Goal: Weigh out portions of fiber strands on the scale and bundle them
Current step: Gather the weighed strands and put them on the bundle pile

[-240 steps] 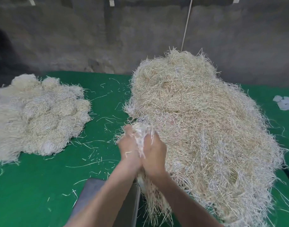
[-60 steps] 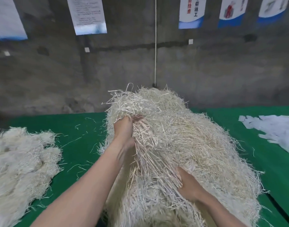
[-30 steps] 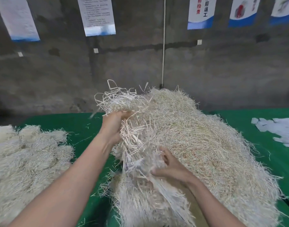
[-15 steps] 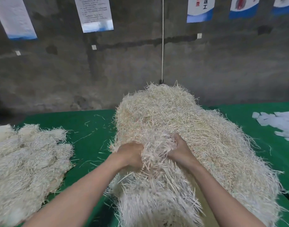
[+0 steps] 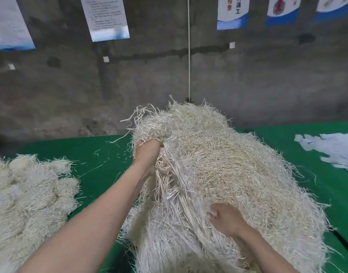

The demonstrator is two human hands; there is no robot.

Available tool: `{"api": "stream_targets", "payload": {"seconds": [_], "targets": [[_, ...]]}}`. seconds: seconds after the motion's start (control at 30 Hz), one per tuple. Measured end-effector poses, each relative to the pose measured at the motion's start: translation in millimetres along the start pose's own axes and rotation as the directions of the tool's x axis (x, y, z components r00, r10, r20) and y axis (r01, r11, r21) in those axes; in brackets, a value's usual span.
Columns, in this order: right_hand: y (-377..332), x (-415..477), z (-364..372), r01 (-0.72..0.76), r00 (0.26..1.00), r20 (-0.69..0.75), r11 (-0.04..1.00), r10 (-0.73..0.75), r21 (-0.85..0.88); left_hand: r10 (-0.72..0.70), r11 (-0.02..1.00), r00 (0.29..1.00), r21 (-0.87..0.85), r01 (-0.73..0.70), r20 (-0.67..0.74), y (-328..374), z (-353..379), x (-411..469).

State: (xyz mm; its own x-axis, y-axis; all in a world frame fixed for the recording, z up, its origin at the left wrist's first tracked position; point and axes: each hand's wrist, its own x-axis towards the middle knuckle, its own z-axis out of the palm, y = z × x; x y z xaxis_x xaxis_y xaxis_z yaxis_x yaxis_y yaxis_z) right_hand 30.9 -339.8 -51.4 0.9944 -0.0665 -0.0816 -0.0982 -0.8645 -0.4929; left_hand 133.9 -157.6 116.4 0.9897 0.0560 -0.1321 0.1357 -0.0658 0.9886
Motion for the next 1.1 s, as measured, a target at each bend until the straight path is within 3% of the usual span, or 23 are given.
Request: {"api": "stream_targets", "payload": {"seconds": [0.07,0.1,0.17,0.2,0.23,0.27,0.37,0.43,0.5,0.57,0.63,0.7,0.73,0.77,0.83,0.87,0.93,1.0,1.07,1.1], "targets": [[-9,0,-30,-0.04,0.991,-0.118,0.983,0.062,0.18,-0.011,1.0,1.0,-0.007,0.011,0.023,5,2,-4],[-20,0,-47,0.009,0.969,-0.239,0.957,0.063,0.289,-0.009,1.0,0.999,-0.001,0.009,0.032,8,5,-5],[-50,-1,-75,0.215,0.903,-0.43,0.868,-0.002,0.448,0.005,1.0,0.997,0.006,-0.005,0.076,15,9,-11],[-67,-1,-81,0.312,0.892,-0.45,0.776,-0.041,0.548,0.009,1.0,0.995,0.006,-0.01,0.1,20,11,-15],[-83,0,-79,0.33,0.917,-0.392,0.687,-0.07,0.648,0.007,1.0,0.99,-0.012,-0.005,0.139,24,13,-18],[-95,1,-69,0.31,0.941,-0.317,0.675,-0.118,0.67,0.005,0.998,0.984,-0.055,0.005,0.179,29,15,-21],[-92,10,-18,0.251,0.965,-0.155,0.912,-0.21,0.324,0.005,0.99,0.984,-0.136,0.019,0.176,36,14,-25],[-63,12,3,0.175,0.984,-0.077,0.968,-0.163,0.178,-0.002,0.989,0.992,-0.148,0.02,0.125,28,7,-24],[-31,8,15,0.137,0.991,-0.019,0.976,-0.136,0.169,-0.055,0.988,0.995,-0.141,0.066,0.081,11,1,-23],[-8,2,21,0.106,0.99,0.06,0.948,-0.129,0.299,-0.101,0.984,0.994,-0.145,0.107,0.046,0,-4,-25],[1,-5,12,0.011,0.991,0.094,0.774,-0.091,0.633,-0.123,0.982,0.992,-0.143,0.125,0.024,-2,-6,-26],[3,-7,-13,0.03,0.999,-0.04,0.32,0.024,0.947,-0.104,0.986,0.994,-0.13,0.105,0.019,1,-8,-25],[2,-6,-28,0.117,0.984,-0.132,0.12,0.122,0.986,-0.098,0.988,0.995,-0.12,0.1,0.025,4,-8,-26],[-1,-6,-43,0.218,0.953,-0.226,0.065,0.2,0.974,-0.097,0.988,0.995,-0.119,0.101,0.038,6,-7,-26],[-23,-6,-65,0.347,0.91,-0.389,0.251,0.143,0.904,-0.09,0.992,0.994,-0.085,0.095,0.059,15,-1,-31],[-41,-5,-66,0.331,0.927,-0.372,0.379,0.039,0.864,-0.084,0.993,0.994,-0.072,0.089,0.075,18,2,-36],[-80,-4,-53,0.188,0.982,-0.139,0.577,-0.129,0.795,-0.043,0.991,0.982,-0.116,0.065,0.184,28,8,-47],[-100,4,-25,0.094,0.98,0.061,0.712,-0.189,0.696,-0.009,0.974,0.96,-0.213,0.071,0.281,38,9,-52],[-94,14,-5,0.068,0.987,0.075,0.784,-0.145,0.618,0.024,0.979,0.966,-0.2,0.029,0.257,43,1,-48],[-84,20,-1,0.042,0.997,0.023,0.815,-0.068,0.579,0.056,0.995,0.967,-0.099,-0.032,0.248,42,-5,-43]]}}
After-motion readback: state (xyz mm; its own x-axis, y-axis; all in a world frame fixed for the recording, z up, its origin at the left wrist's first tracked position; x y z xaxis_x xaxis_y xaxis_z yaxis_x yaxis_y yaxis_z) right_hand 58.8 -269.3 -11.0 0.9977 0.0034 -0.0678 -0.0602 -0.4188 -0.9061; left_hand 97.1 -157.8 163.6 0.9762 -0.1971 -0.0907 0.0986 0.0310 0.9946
